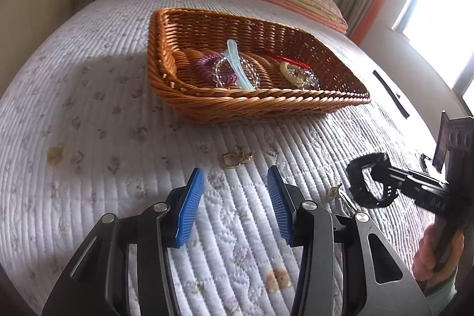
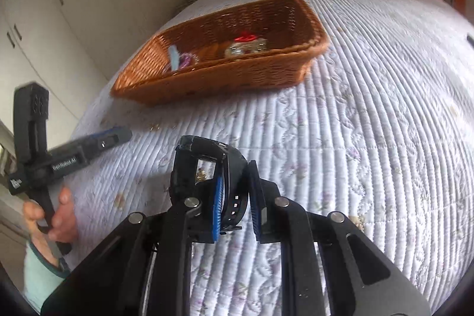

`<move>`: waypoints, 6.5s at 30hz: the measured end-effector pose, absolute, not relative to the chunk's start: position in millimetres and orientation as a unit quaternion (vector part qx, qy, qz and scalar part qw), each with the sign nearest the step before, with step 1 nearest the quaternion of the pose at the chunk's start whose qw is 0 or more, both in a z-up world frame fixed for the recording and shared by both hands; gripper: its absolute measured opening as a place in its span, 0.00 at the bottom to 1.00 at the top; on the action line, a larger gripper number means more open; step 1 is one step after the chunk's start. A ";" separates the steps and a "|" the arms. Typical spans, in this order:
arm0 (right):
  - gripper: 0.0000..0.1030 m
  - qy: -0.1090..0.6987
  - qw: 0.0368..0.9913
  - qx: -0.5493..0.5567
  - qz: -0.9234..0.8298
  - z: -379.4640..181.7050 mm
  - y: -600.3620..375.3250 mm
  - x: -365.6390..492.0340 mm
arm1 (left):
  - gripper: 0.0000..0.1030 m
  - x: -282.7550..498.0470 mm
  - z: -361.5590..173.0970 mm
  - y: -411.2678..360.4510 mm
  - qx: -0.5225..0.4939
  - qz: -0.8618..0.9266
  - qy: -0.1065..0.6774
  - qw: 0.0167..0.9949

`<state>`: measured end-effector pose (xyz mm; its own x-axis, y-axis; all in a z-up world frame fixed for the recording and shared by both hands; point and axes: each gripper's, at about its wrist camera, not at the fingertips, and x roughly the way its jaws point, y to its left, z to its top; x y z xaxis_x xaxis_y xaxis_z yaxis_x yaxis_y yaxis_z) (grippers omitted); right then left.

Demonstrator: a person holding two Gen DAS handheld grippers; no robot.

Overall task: Organize jewelry
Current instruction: 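Grasp the black watch with the right tool, then grasp the keys with the left tool while the right tool holds the black watch, then lower the keys and black watch into the basket and open both tools, then grasp the gold charm with the left tool while the right tool grasps the pink-star keys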

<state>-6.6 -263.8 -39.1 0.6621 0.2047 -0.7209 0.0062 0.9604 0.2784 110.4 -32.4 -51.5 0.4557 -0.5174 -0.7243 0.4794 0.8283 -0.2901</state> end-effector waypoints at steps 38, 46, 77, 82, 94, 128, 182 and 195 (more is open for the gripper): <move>0.14 0.370 0.923 0.100 -0.024 -47.1 -300.7 -6.0 | 0.28 77.2 -59.8 -78.1 0.101 -0.317 0.418 0.845; 0.14 0.362 0.929 0.070 -0.036 -46.6 -292.4 -9.3 | 0.29 87.0 -59.3 -76.2 0.081 -0.296 0.417 0.856; 0.25 0.384 0.918 0.096 -0.026 -58.5 -302.4 3.6 | 0.30 51.6 -67.8 -124.0 0.099 -0.355 0.404 0.838; 0.25 0.385 0.918 0.090 -0.028 -58.8 -299.4 5.3 | 0.31 56.4 -68.7 -133.5 0.090 -0.360 0.408 0.834; 0.23 0.390 0.918 0.062 -0.036 -61.4 -288.4 13.0 | 0.09 53.5 -70.1 -141.3 0.117 -0.331 0.394 0.849; 0.11 0.304 0.944 0.119 0.041 53.2 -264.9 102.7 | 0.09 165.4 28.1 -70.8 -0.033 -0.289 0.311 0.905; 0.21 0.419 0.906 0.007 0.058 -65.8 -198.7 -25.5 | 0.44 42.5 -50.9 -35.3 0.024 -0.240 0.376 0.895; 0.21 0.413 0.908 0.051 0.049 -62.3 -233.5 25.2 | 0.37 93.3 -53.1 -79.4 0.078 -0.258 0.388 0.881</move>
<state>25.2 -233.5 -62.3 0.6543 0.1300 -0.7450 -0.0464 0.9902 0.1321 93.3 -79.4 -53.1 0.5653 -0.3942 -0.7246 0.5156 0.8545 -0.0626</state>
